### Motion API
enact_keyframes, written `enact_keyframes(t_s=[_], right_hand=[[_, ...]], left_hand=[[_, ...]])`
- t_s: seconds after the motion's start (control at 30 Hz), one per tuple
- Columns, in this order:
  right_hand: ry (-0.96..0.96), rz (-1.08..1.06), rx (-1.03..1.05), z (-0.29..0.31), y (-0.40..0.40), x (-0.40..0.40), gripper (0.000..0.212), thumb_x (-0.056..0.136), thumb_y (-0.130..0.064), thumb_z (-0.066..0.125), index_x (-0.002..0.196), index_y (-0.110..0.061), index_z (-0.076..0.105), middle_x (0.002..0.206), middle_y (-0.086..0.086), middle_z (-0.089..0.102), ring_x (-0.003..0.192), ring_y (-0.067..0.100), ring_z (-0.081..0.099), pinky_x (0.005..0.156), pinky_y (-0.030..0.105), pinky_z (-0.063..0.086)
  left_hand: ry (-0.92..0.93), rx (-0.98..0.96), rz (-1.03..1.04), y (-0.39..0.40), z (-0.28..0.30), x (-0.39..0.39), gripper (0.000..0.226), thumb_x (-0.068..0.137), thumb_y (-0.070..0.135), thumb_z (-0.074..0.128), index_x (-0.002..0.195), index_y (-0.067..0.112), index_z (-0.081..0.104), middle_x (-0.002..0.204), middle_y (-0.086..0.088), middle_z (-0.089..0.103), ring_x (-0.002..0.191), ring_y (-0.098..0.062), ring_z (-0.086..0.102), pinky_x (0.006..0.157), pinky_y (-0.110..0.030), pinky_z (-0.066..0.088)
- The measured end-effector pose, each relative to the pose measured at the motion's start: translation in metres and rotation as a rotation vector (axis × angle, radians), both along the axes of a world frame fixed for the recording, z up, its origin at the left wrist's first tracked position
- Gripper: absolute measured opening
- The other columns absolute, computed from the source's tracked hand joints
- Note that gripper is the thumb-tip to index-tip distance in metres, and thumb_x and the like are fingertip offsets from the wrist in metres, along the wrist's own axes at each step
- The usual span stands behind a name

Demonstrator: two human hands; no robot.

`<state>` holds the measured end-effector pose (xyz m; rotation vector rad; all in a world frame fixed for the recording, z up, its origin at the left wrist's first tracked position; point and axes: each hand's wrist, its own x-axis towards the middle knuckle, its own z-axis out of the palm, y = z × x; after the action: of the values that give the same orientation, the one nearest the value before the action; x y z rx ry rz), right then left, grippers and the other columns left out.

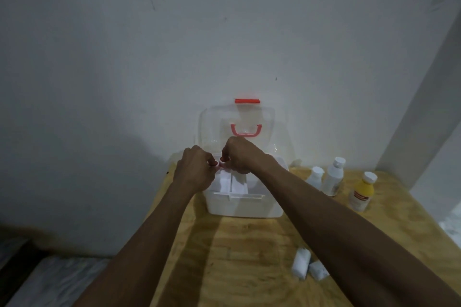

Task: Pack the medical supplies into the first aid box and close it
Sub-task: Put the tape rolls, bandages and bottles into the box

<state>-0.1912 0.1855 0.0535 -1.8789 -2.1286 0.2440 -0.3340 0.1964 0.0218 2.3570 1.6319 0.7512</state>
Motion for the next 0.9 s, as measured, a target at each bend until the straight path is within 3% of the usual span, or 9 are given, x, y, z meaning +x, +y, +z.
enact_keyframes(t_s=[0.17,0.33,0.5,0.57,0.77,0.9], right_hand=[[-0.045,0.005,0.003,0.000,0.001,-0.003,0.023,0.088,-0.024,0.072,0.103,-0.007,0.077,0.091,0.007,0.076,0.074,0.018,0.071,0.084,0.029,0.057],[-0.051,0.018,-0.020,0.005,-0.008,-0.001,0.025,0.089,-0.018,0.070,0.111,-0.008,0.074,0.106,0.008,0.074,0.088,0.021,0.070,0.090,0.029,0.054],[0.015,0.002,0.047,0.024,-0.042,0.011,0.035,0.089,-0.007,0.068,0.124,-0.008,0.065,0.131,0.010,0.063,0.116,0.025,0.062,0.099,0.030,0.046],[0.032,0.002,0.076,0.033,-0.061,0.021,0.034,0.091,-0.009,0.065,0.125,-0.009,0.065,0.135,0.009,0.060,0.121,0.024,0.058,0.103,0.032,0.044],[0.079,-0.028,0.081,0.045,-0.132,0.055,0.031,0.093,-0.016,0.062,0.123,-0.011,0.066,0.124,0.008,0.067,0.106,0.020,0.065,0.086,0.023,0.046],[0.106,-0.086,0.068,0.036,-0.176,0.086,0.029,0.089,-0.016,0.063,0.117,-0.015,0.070,0.112,0.005,0.071,0.093,0.016,0.066,0.080,0.021,0.048]], left_hand=[[-0.008,0.003,-0.030,-0.001,-0.004,-0.003,0.020,0.086,0.029,0.070,0.099,0.017,0.079,0.090,-0.003,0.077,0.068,-0.015,0.065,0.071,-0.027,0.055],[-0.036,0.020,-0.050,-0.005,-0.004,-0.006,0.023,0.085,0.031,0.070,0.103,0.019,0.077,0.099,-0.002,0.076,0.075,-0.014,0.065,0.071,-0.028,0.055],[-0.069,0.093,-0.032,-0.020,-0.001,-0.016,0.038,0.086,0.041,0.066,0.113,0.015,0.072,0.119,-0.006,0.068,0.106,-0.024,0.062,0.086,-0.036,0.049],[-0.124,0.116,-0.017,-0.034,0.004,-0.016,0.037,0.086,0.039,0.066,0.114,0.015,0.070,0.121,-0.007,0.067,0.108,-0.025,0.060,0.090,-0.040,0.049],[-0.348,0.274,-0.123,-0.106,0.018,0.001,0.021,0.085,0.020,0.069,0.104,0.011,0.074,0.096,-0.008,0.073,0.079,-0.019,0.063,0.074,-0.036,0.055],[-0.389,0.182,-0.180,-0.146,0.011,0.027,0.025,0.085,0.022,0.070,0.108,0.013,0.073,0.096,-0.004,0.071,0.078,-0.014,0.062,0.073,-0.033,0.056]])
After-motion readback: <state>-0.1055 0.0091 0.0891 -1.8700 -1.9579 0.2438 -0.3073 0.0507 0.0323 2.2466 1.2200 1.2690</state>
